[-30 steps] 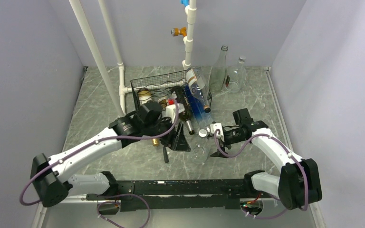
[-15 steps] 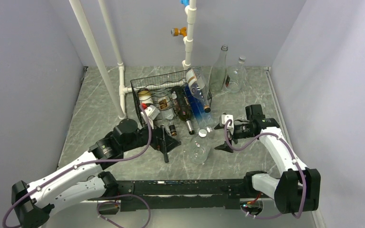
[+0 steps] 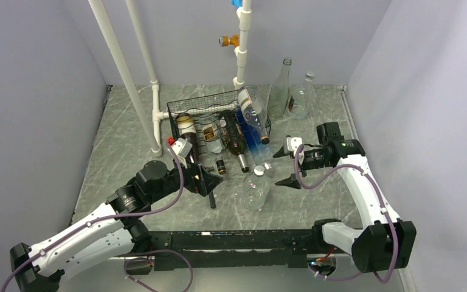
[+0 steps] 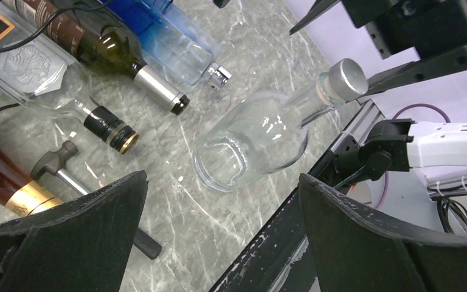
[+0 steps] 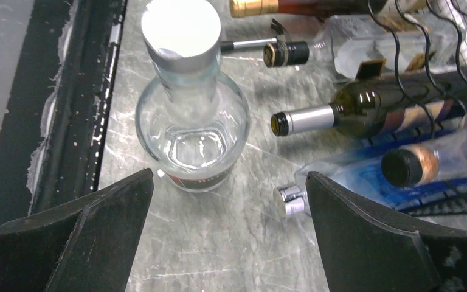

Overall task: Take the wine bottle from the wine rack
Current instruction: Pick up the wine bottle from the center of the board.

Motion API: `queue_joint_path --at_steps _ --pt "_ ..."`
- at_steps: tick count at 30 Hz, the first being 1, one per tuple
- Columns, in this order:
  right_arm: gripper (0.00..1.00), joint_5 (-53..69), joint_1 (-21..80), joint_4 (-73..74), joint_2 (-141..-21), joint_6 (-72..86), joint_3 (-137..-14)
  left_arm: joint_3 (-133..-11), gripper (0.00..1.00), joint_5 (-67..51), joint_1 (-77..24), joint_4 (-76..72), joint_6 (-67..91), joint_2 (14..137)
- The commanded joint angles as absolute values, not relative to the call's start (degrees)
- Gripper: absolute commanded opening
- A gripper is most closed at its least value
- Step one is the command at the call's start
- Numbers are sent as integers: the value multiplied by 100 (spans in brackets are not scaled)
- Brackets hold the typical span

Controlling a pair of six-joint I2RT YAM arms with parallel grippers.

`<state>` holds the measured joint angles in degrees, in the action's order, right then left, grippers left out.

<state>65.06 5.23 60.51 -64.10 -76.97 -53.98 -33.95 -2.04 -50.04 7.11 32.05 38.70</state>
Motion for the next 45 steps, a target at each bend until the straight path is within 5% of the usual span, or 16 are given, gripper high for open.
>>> queue_joint_path --at_steps 1,13,26,39,45 --pt "99 6679 864 6547 -6422 -7852 -5879 -3259 100 -18 -4975 469 3124 3689" --pt "98 6626 1787 6550 -6973 -7468 -6428 -3041 99 163 -4978 387 3127 3458" --pt "85 6354 2443 6113 -7286 -6889 -6580 -3015 99 193 -4979 200 3093 3615" --pt "59 6151 2706 5695 -7298 -6548 -6495 -2971 100 226 -4976 166 3110 3600" --pt "33 6205 2718 5974 -7194 -6803 -6485 -2896 100 277 -4975 180 3145 3502"
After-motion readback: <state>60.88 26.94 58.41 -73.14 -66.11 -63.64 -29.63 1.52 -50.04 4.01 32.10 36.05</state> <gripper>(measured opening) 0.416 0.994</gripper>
